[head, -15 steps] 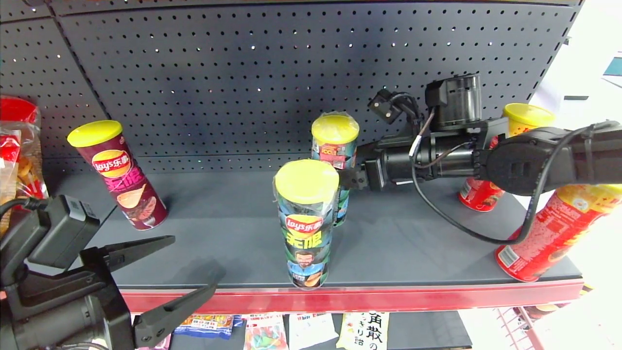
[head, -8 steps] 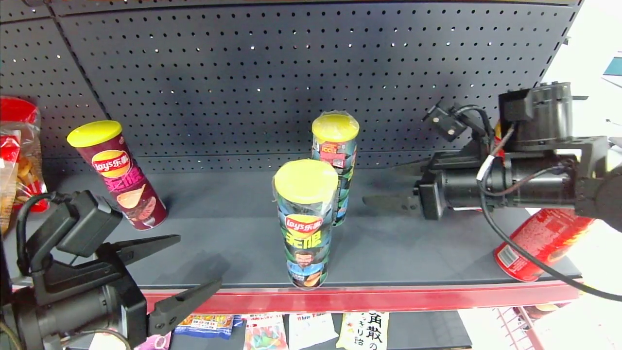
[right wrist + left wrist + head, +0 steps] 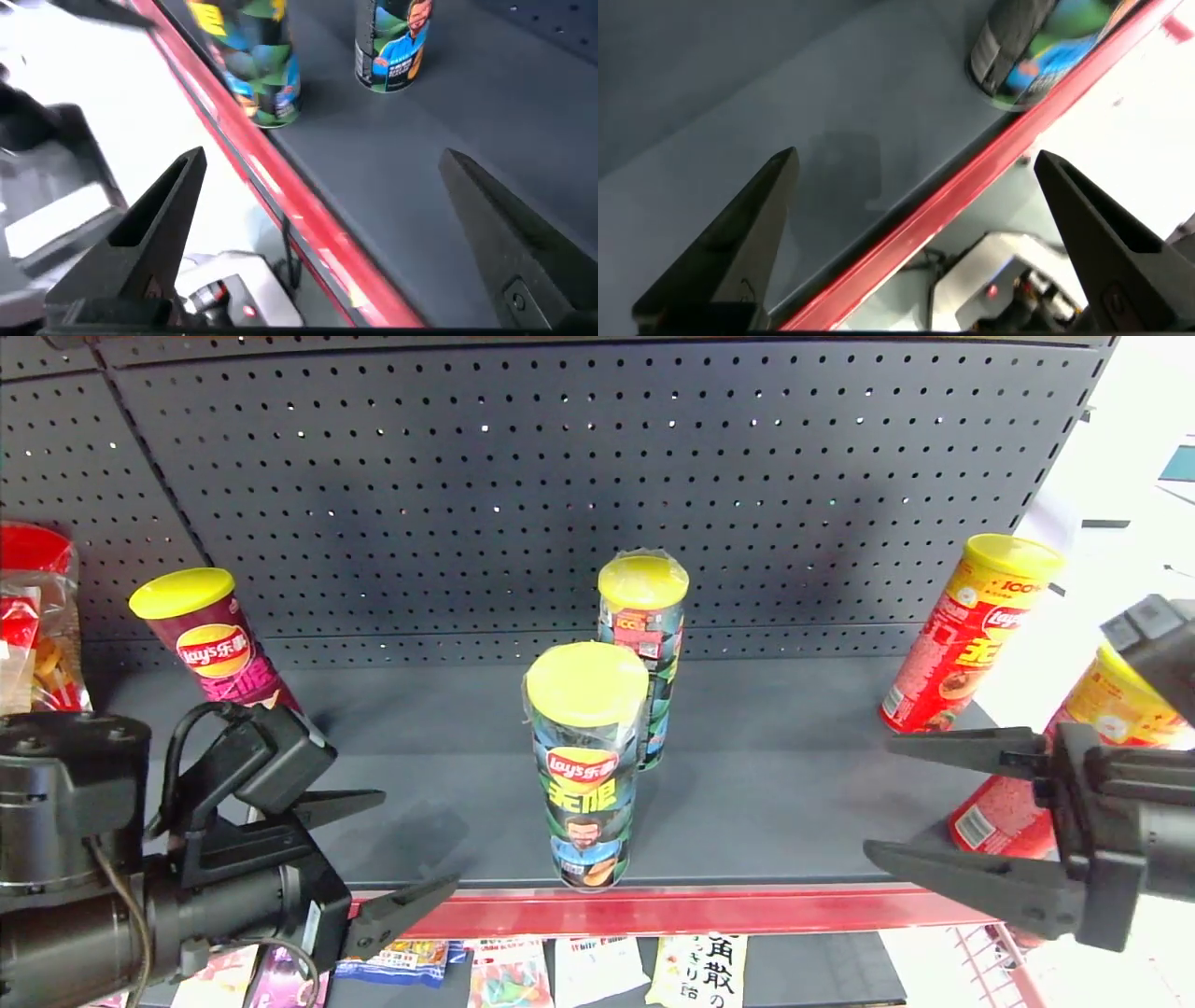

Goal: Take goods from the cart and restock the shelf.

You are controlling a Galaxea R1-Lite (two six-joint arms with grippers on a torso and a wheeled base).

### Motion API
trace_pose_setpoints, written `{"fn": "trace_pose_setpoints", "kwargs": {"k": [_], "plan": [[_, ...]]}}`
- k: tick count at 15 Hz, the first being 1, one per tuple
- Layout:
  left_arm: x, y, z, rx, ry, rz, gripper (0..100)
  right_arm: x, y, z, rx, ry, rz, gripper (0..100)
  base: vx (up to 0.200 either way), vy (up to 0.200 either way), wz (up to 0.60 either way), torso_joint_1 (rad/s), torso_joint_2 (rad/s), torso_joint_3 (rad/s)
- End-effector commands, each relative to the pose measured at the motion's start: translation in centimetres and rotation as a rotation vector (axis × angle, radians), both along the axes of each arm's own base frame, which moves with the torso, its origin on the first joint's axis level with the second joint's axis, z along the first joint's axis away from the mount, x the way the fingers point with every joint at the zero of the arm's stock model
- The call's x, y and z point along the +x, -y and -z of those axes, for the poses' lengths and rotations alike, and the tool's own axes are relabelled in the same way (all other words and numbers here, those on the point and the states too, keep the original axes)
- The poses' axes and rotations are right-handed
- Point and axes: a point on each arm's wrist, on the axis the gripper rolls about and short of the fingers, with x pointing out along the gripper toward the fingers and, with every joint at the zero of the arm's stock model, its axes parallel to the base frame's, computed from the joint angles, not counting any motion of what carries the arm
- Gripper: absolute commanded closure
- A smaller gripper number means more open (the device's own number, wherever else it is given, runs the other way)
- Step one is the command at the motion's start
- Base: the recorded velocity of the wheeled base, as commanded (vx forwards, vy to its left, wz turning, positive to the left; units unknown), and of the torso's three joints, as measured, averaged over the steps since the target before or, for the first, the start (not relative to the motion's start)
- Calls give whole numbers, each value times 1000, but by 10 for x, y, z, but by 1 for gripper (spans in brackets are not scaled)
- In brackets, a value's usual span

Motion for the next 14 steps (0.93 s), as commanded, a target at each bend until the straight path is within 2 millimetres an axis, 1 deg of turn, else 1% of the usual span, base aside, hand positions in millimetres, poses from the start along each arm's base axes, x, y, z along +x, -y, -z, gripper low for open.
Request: {"fn": "trace_pose_setpoints", "kwargs": {"k": [1,2,6,9,11,14], "plan": [[11,9,11,31,-54,18,0,-25,14,-13,67,62,28,0,0,0,0,0,0,0],[15,11,12,34,-60,22,0,-25,16,-14,73,62,51,0,0,0,0,0,0,0],[38,35,16,42,-86,68,0,-24,23,-19,84,82,106,0,0,0,0,0,0,0],[49,41,20,52,-96,62,0,-23,23,-24,91,97,104,0,0,0,0,0,0,0],[53,43,21,57,-100,61,0,-23,23,-26,95,104,103,0,0,0,0,0,0,0],[60,47,22,58,-103,61,0,-22,22,-26,108,82,106,0,0,0,0,0,0,0]]}}
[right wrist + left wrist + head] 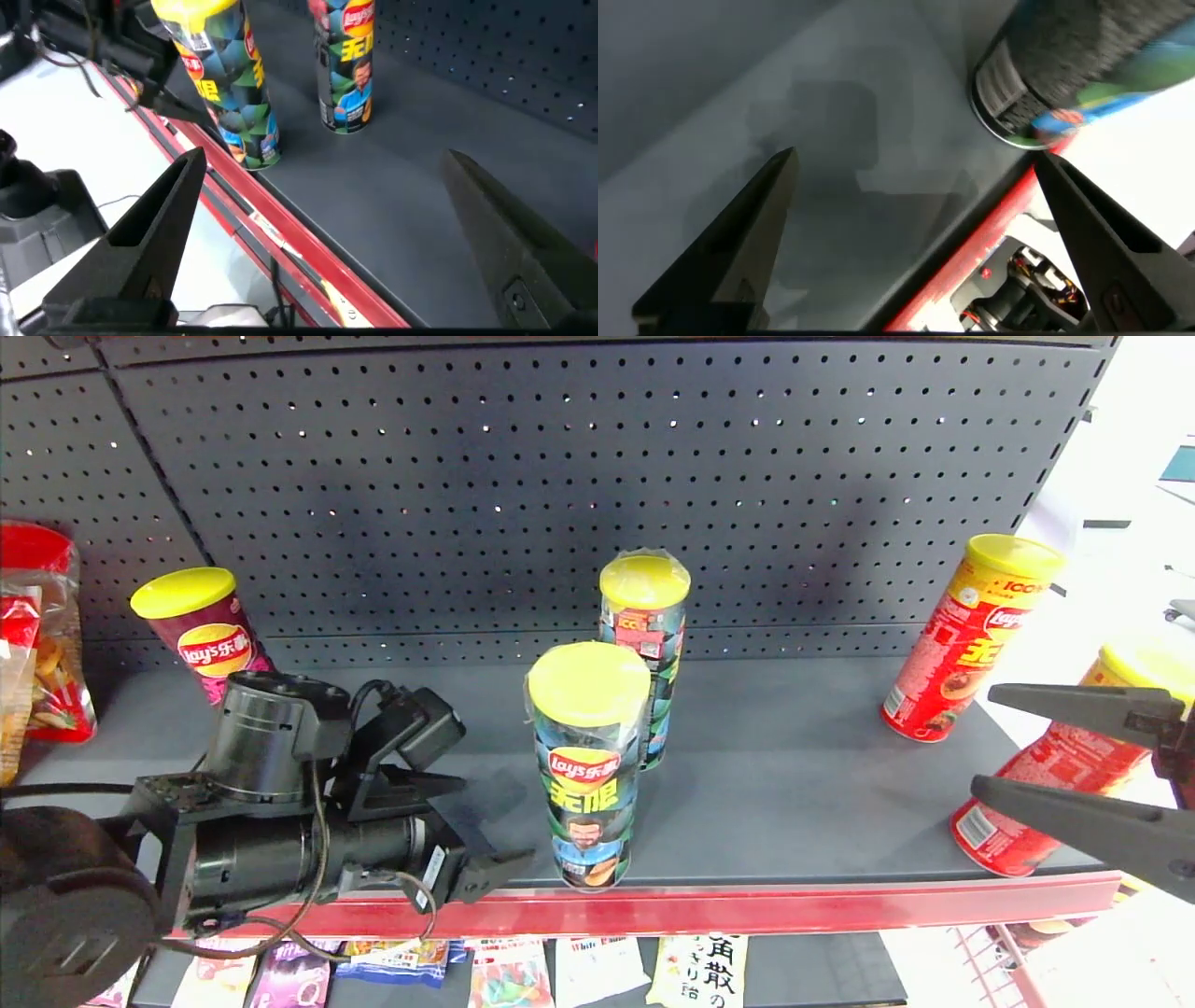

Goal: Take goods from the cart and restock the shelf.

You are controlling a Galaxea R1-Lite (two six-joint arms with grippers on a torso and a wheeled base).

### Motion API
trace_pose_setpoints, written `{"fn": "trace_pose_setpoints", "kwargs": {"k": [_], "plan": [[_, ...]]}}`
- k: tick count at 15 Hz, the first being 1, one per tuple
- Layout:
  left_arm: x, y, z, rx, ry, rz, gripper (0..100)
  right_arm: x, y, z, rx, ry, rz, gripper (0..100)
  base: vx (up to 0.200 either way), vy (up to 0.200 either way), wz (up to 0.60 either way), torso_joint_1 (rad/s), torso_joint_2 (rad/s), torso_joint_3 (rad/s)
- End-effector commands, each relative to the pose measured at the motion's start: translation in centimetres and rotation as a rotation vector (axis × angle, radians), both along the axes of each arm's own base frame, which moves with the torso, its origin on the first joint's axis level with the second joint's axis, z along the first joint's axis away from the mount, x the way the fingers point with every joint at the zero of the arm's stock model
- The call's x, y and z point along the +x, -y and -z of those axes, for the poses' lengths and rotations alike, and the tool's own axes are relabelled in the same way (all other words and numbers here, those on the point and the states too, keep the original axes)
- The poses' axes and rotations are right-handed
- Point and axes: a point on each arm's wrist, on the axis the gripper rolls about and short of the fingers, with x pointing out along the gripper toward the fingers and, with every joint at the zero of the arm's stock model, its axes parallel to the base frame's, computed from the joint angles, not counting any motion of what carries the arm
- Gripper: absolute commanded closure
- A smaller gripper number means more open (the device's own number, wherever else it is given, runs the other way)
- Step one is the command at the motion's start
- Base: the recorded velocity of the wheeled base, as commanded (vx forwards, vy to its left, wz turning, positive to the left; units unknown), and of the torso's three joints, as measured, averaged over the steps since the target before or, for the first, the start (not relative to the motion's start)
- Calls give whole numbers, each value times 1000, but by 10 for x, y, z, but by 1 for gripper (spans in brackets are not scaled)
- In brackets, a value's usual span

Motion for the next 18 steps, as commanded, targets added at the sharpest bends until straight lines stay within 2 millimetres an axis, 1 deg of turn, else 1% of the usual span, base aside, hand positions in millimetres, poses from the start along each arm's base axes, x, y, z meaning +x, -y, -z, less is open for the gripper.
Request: {"fn": "trace_pose_setpoints", "kwargs": {"k": [1,11,16,18], "plan": [[7,4,5,8,-15,-1,0,1,-1,0,11,-15,1,0,0,0,0,0,0,0],[18,12,7,9,-17,9,0,4,-2,-1,11,-19,-2,0,0,0,0,0,0,0],[23,18,9,10,-18,20,0,3,-2,-1,11,-20,-5,0,0,0,0,0,0,0],[26,24,10,9,-20,27,0,3,-2,-1,12,-19,-5,0,0,0,0,0,0,0]]}}
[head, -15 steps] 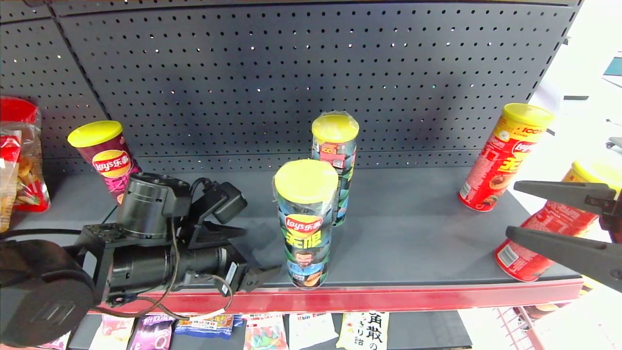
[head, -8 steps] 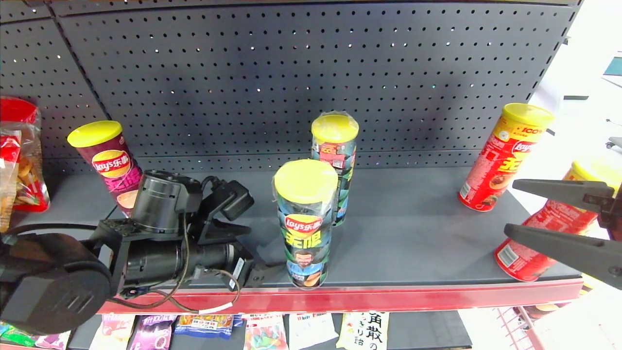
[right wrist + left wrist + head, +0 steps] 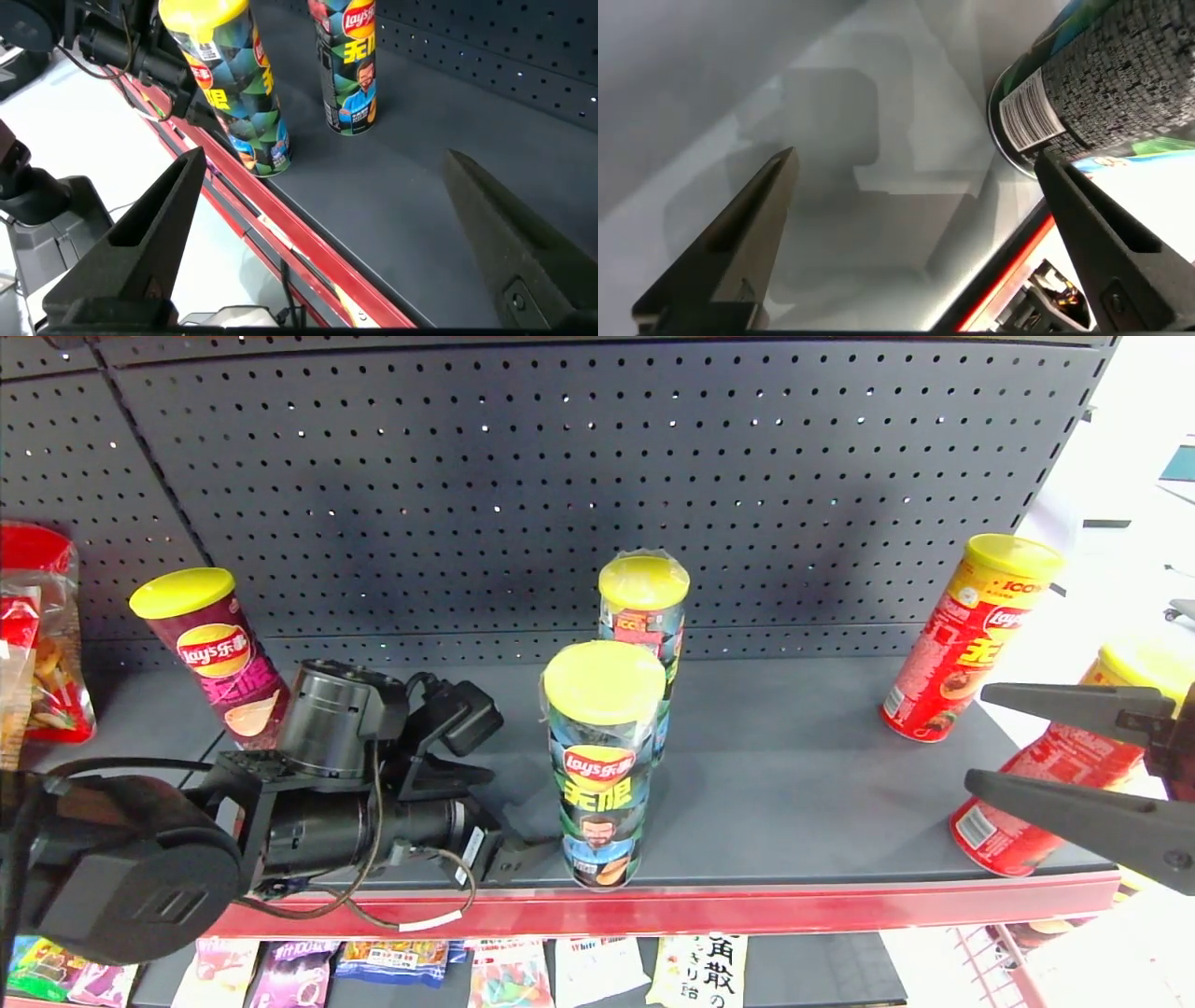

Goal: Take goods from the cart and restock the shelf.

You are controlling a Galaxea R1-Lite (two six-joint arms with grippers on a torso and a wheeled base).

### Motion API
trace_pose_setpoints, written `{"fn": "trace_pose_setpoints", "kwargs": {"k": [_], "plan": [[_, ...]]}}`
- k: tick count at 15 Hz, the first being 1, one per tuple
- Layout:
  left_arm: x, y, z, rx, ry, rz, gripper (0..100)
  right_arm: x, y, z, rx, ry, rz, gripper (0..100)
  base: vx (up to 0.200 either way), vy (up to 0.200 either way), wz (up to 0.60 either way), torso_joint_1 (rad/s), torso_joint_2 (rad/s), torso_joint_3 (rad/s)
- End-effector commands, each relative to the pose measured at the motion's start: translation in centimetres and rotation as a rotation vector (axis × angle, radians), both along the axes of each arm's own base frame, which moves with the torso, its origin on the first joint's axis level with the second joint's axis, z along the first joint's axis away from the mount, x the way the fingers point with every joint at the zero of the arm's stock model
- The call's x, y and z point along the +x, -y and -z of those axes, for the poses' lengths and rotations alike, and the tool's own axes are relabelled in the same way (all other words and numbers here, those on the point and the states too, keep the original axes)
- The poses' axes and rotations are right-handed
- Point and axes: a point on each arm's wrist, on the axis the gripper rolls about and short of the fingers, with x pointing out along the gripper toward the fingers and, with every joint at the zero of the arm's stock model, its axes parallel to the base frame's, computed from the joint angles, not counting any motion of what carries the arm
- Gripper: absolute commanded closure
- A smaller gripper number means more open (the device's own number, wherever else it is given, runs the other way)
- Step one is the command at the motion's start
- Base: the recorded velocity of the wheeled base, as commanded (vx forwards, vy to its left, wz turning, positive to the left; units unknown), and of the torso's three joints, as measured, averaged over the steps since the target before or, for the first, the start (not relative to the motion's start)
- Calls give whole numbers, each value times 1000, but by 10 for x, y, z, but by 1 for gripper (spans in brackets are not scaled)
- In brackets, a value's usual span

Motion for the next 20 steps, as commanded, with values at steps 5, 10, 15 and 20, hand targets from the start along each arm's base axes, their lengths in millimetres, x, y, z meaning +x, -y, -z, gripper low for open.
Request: {"fn": "trace_pose_setpoints", "kwargs": {"k": [5,10,15,20], "plan": [[9,9,4,2,-4,9,0,-1,0,1,-1,-2,-1,0,0,0,0,0,0,0],[8,11,4,2,-6,15,0,0,0,2,-3,-5,-1,0,0,0,0,0,0,0],[8,12,3,1,-3,21,0,0,0,2,-3,-6,-1,0,0,0,0,0,0,0],[5,13,3,0,-4,24,0,0,0,3,-5,-12,-1,0,0,0,0,0,0,0]]}}
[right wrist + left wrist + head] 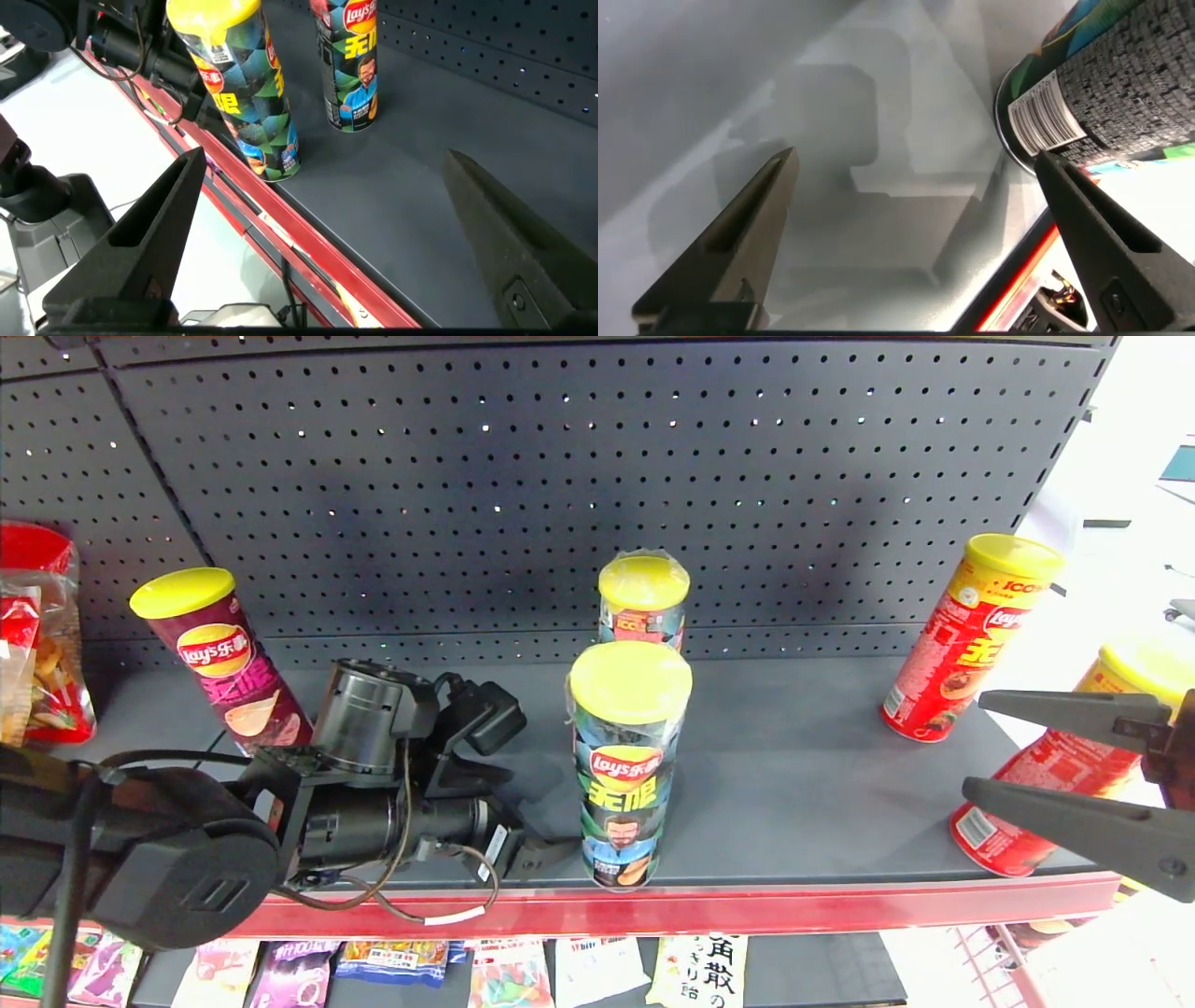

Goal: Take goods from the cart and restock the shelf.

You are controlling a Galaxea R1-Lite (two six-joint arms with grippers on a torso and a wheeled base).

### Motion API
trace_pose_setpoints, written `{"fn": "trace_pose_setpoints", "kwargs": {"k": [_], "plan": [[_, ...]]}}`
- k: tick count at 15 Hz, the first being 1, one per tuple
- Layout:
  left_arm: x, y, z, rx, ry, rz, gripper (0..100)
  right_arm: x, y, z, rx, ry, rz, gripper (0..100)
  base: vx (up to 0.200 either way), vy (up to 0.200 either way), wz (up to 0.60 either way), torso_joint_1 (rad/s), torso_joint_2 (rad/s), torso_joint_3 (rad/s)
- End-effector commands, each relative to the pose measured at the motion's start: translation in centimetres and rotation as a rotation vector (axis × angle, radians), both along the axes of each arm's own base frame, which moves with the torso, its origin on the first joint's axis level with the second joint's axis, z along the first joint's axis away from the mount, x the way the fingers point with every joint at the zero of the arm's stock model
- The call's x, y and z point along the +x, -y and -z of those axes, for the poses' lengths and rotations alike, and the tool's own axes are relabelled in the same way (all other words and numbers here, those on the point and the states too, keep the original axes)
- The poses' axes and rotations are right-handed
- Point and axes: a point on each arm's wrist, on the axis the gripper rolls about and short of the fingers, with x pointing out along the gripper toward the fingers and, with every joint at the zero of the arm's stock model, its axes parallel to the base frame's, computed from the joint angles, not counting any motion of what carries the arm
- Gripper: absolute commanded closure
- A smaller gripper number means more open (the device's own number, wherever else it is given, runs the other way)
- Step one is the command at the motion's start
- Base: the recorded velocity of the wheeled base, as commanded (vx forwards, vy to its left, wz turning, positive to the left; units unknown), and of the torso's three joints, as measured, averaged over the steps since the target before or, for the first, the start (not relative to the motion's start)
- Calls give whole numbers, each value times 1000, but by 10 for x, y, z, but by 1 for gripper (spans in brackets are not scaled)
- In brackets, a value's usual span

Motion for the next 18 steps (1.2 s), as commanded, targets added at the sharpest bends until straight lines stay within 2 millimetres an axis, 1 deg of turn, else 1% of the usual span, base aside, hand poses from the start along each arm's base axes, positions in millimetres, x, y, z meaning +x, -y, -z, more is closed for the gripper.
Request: {"fn": "trace_pose_setpoints", "kwargs": {"k": [1,3,4,5,6,7,8,9,10,11,13,15,18], "plan": [[-2,-5,-2,-2,5,-11,0,0,0,0,-1,-2,-1,0,0,0,0,0,0,0],[-5,-18,-9,-14,22,-45,0,0,0,0,0,0,-3,0,0,0,0,0,0,0],[-14,-37,-19,-27,48,-91,0,-1,0,2,-4,-7,-1,0,0,0,0,0,0,0],[-28,-55,-28,-41,78,-132,0,-4,2,10,-19,-19,16,0,0,0,0,0,0,0],[-46,-73,-37,-47,121,-189,0,-11,5,20,-32,-29,18,0,0,0,0,0,0,0],[-48,-75,-38,-48,126,-195,0,-11,5,21,-34,-30,18,0,0,0,0,0,0,0],[-87,-107,-52,-27,252,-388,0,-22,10,39,-61,-52,26,0,0,0,0,0,0,0],[-107,-117,-58,-31,315,-454,0,-26,14,44,-79,-44,70,0,0,0,0,0,0,0],[-127,-125,-67,-55,365,-471,0,-31,19,48,-94,-29,125,0,0,0,0,0,0,0],[-145,-132,-71,-57,380,-494,0,-34,21,47,-95,-13,157,0,0,0,0,0,0,0],[-169,-142,-71,-67,419,-543,0,-33,26,43,-95,8,231,0,0,0,0,0,0,0],[-173,-149,-68,-43,438,-631,0,-32,32,43,-110,22,299,0,0,0,0,0,0,0],[-170,-151,-75,-32,456,-655,0,-38,37,43,-105,41,345,0,0,0,0,0,0,0]]}}
